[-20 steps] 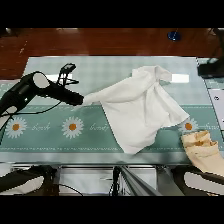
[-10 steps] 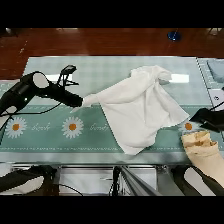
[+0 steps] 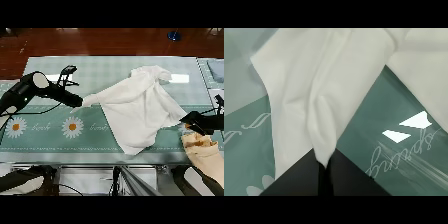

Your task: Fold the shirts.

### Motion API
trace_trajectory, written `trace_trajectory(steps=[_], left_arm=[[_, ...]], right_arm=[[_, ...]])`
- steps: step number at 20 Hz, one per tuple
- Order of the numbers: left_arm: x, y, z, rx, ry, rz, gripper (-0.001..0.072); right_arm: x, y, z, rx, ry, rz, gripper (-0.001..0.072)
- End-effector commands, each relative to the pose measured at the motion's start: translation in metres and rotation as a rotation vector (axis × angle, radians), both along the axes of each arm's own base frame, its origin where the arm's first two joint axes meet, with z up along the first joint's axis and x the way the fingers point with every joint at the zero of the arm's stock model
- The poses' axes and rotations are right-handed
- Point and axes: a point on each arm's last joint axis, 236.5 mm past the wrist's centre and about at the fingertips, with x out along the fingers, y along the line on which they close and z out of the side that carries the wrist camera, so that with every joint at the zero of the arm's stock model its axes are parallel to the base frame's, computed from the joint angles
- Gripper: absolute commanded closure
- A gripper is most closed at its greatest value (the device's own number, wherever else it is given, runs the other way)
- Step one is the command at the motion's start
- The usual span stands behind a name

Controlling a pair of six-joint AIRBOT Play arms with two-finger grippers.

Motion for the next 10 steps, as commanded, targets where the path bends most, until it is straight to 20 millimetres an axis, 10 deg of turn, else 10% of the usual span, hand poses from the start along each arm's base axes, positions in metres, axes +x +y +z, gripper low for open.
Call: trace_trajectory(steps=[1,8,10], left_arm=[[0.000,0.000,0.000,0.000,0.002,0.001,0.0680],[-0.001,0.000,0.000,0.000,0.005,0.000,0.0680],[-0.001,0.000,-0.001,0.000,0.004,0.001,0.0680]], right_arm=[[0.012,-0.015,-0.009,-0.041,-0.026,-0.062,0.0132],[0.028,-0.016,-0.046,0.028,0.006,-0.110,0.0150],[0.038,-0.012,-0.053,0.064,-0.014,-0.124,0.0261]])
